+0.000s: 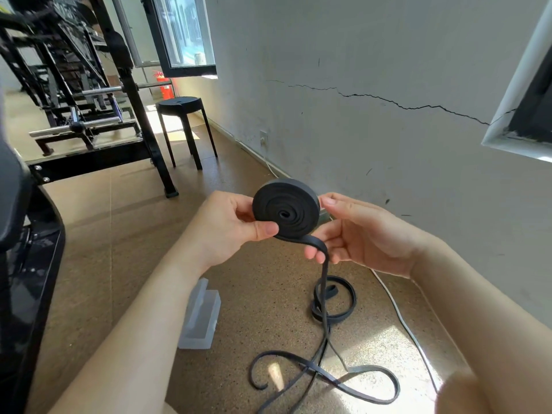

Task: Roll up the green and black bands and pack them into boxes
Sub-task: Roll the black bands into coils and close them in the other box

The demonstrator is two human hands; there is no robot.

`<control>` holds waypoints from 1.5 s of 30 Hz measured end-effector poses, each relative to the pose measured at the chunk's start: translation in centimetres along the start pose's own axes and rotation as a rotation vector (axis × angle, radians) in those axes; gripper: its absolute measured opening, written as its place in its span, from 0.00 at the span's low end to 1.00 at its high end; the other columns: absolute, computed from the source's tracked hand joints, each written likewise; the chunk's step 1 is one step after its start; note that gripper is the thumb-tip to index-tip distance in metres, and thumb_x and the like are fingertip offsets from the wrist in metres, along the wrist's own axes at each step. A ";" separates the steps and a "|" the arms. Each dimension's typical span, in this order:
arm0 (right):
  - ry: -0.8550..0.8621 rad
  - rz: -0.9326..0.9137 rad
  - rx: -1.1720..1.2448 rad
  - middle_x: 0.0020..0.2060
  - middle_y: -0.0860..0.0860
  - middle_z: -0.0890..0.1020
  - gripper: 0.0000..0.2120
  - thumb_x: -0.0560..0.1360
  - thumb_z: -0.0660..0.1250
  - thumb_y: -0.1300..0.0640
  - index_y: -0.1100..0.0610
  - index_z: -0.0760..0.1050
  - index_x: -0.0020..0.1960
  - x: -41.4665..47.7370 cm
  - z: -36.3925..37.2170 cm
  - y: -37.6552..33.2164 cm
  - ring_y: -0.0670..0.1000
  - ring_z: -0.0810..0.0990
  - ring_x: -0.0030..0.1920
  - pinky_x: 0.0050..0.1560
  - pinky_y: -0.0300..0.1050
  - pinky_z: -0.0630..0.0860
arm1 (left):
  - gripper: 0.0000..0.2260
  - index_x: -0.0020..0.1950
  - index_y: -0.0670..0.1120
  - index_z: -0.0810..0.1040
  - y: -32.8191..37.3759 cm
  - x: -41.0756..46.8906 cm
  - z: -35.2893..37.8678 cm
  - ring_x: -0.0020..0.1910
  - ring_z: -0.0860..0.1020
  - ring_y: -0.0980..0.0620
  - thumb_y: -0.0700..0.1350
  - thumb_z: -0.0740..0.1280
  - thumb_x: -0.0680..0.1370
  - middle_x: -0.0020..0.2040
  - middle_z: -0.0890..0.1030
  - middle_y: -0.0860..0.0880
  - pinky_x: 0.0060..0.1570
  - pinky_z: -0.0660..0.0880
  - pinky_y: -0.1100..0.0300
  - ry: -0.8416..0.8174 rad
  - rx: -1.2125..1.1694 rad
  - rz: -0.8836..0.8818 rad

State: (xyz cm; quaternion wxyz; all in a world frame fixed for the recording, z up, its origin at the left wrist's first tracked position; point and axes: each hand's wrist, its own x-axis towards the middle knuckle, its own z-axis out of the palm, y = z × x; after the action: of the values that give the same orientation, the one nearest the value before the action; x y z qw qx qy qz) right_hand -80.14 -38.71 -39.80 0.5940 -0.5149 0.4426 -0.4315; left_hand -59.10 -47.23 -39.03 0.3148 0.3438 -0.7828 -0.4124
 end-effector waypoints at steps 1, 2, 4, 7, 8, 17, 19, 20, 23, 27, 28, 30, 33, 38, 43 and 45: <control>0.030 -0.002 -0.026 0.39 0.62 0.82 0.26 0.74 0.62 0.41 0.58 0.68 0.62 0.1 0.2 0.1 0.54 0.78 0.35 0.35 0.41 0.73 | 0.08 0.43 0.55 0.83 0.0 0.0 0.0 0.44 0.83 0.59 0.46 0.75 0.66 0.43 0.86 0.56 0.47 0.76 0.63 -0.014 0.012 -0.001; 0.062 -0.007 -0.059 0.37 0.61 0.82 0.30 0.74 0.63 0.38 0.61 0.67 0.64 0.3 0.4 0.2 0.54 0.77 0.34 0.35 0.41 0.71 | 0.08 0.44 0.55 0.83 0.0 -0.1 0.0 0.45 0.83 0.60 0.44 0.75 0.67 0.43 0.85 0.57 0.47 0.76 0.65 -0.022 0.019 0.001; 0.109 -0.026 -0.119 0.36 0.60 0.82 0.35 0.73 0.63 0.35 0.62 0.66 0.67 0.6 0.7 0.3 0.53 0.75 0.33 0.36 0.43 0.68 | 0.08 0.44 0.55 0.83 0.0 -0.1 0.0 0.45 0.83 0.59 0.42 0.75 0.68 0.43 0.85 0.57 0.48 0.76 0.62 -0.026 0.027 0.000; 0.134 -0.052 -0.157 0.35 0.59 0.82 0.37 0.69 0.62 0.35 0.62 0.67 0.66 0.7 0.9 0.3 0.53 0.75 0.34 0.36 0.44 0.67 | 0.08 0.44 0.55 0.82 -0.1 0.0 -0.2 0.44 0.83 0.58 0.43 0.75 0.68 0.42 0.86 0.56 0.49 0.77 0.59 -0.021 0.054 -0.011; 0.138 -0.056 -0.163 0.35 0.59 0.82 0.37 0.69 0.62 0.35 0.63 0.67 0.66 0.7 0.9 0.3 0.53 0.75 0.34 0.36 0.44 0.67 | 0.09 0.44 0.55 0.82 -0.1 0.1 -0.2 0.44 0.83 0.58 0.43 0.75 0.69 0.42 0.86 0.56 0.48 0.77 0.60 -0.019 0.065 -0.014; 0.175 -0.125 0.002 0.35 0.58 0.81 0.28 0.72 0.66 0.41 0.61 0.68 0.61 0.9 0.7 0.6 0.54 0.76 0.36 0.38 0.44 0.69 | 0.11 0.48 0.48 0.83 -0.6 0.0 0.8 0.42 0.81 0.55 0.46 0.73 0.66 0.45 0.85 0.49 0.42 0.76 0.59 -0.043 -0.264 -0.062; 0.169 -0.131 0.101 0.35 0.57 0.81 0.34 0.71 0.68 0.40 0.63 0.67 0.67 1.0 0.5 0.7 0.54 0.77 0.37 0.39 0.43 0.71 | 0.12 0.50 0.42 0.82 -0.5 0.0 1.7 0.40 0.79 0.55 0.44 0.71 0.67 0.43 0.84 0.48 0.40 0.77 0.61 -0.056 -0.501 -0.102; 0.161 -0.127 0.150 0.35 0.57 0.81 0.36 0.71 0.68 0.39 0.63 0.66 0.69 1.1 0.5 0.8 0.53 0.77 0.37 0.40 0.43 0.71 | 0.11 0.49 0.42 0.82 -0.4 0.0 2.2 0.38 0.78 0.55 0.43 0.70 0.68 0.41 0.83 0.49 0.39 0.77 0.63 -0.059 -0.582 -0.115; 0.128 -0.124 0.255 0.35 0.55 0.81 0.36 0.72 0.65 0.39 0.60 0.66 0.71 1.4 0.5 1.0 0.52 0.78 0.37 0.43 0.43 0.72 | 0.08 0.44 0.44 0.84 -0.2 0.1 3.0 0.35 0.77 0.56 0.45 0.70 0.68 0.37 0.83 0.50 0.37 0.77 0.65 -0.014 -0.665 -0.105; 0.060 -0.094 0.232 0.37 0.57 0.81 0.33 0.71 0.65 0.39 0.56 0.68 0.70 1.0 0.2 0.7 0.53 0.77 0.38 0.43 0.44 0.70 | 0.11 0.44 0.45 0.83 -0.3 0.3 2.7 0.36 0.79 0.55 0.50 0.71 0.66 0.38 0.84 0.49 0.39 0.78 0.61 0.087 -0.423 -0.014; 0.039 -0.080 0.221 0.39 0.58 0.82 0.32 0.71 0.64 0.40 0.56 0.68 0.70 0.9 0.1 0.6 0.54 0.77 0.38 0.42 0.44 0.70 | 0.12 0.44 0.45 0.83 -0.3 0.3 2.5 0.37 0.80 0.55 0.50 0.71 0.66 0.39 0.85 0.49 0.39 0.79 0.60 0.095 -0.378 0.004; 0.001 -0.071 0.229 0.40 0.60 0.81 0.28 0.74 0.62 0.42 0.56 0.68 0.69 0.8 0.0 0.5 0.55 0.77 0.39 0.42 0.45 0.71 | 0.12 0.45 0.45 0.83 -0.4 0.3 2.1 0.37 0.80 0.54 0.50 0.70 0.66 0.41 0.85 0.48 0.38 0.78 0.61 0.081 -0.344 0.030; -0.043 -0.111 0.305 0.41 0.60 0.81 0.23 0.76 0.59 0.44 0.55 0.71 0.67 0.8 0.2 0.7 0.56 0.76 0.41 0.43 0.45 0.71 | 0.14 0.47 0.42 0.83 -0.4 0.2 2.2 0.38 0.79 0.53 0.50 0.70 0.68 0.43 0.84 0.44 0.38 0.77 0.62 0.049 -0.456 0.012; -0.054 -0.169 0.471 0.41 0.58 0.80 0.19 0.77 0.59 0.46 0.56 0.77 0.60 1.0 0.9 0.8 0.55 0.76 0.42 0.43 0.42 0.74 | 0.19 0.54 0.37 0.80 0.2 0.1 3.6 0.43 0.78 0.48 0.50 0.69 0.71 0.44 0.82 0.44 0.50 0.76 0.55 0.004 -0.749 -0.070; -0.053 -0.125 0.351 0.44 0.60 0.80 0.28 0.76 0.60 0.46 0.60 0.67 0.71 0.9 0.2 0.9 0.55 0.76 0.43 0.45 0.45 0.72 | 0.13 0.47 0.48 0.83 0.7 -0.1 2.5 0.42 0.83 0.50 0.53 0.71 0.68 0.42 0.86 0.48 0.44 0.80 0.56 0.052 -0.254 0.034; -0.059 -0.074 0.207 0.46 0.63 0.80 0.29 0.76 0.59 0.46 0.62 0.64 0.71 0.7 -0.1 0.5 0.56 0.78 0.43 0.43 0.44 0.73 | 0.11 0.42 0.51 0.83 0.6 -0.1 1.5 0.37 0.82 0.53 0.56 0.71 0.66 0.37 0.85 0.50 0.39 0.78 0.59 0.059 -0.047 0.043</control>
State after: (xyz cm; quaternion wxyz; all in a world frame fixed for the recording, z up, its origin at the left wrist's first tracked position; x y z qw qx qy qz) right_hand -80.01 -39.39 -40.38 0.6404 -0.4794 0.3587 -0.4810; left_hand -60.40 -46.26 -39.26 0.3544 0.3313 -0.7705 -0.4135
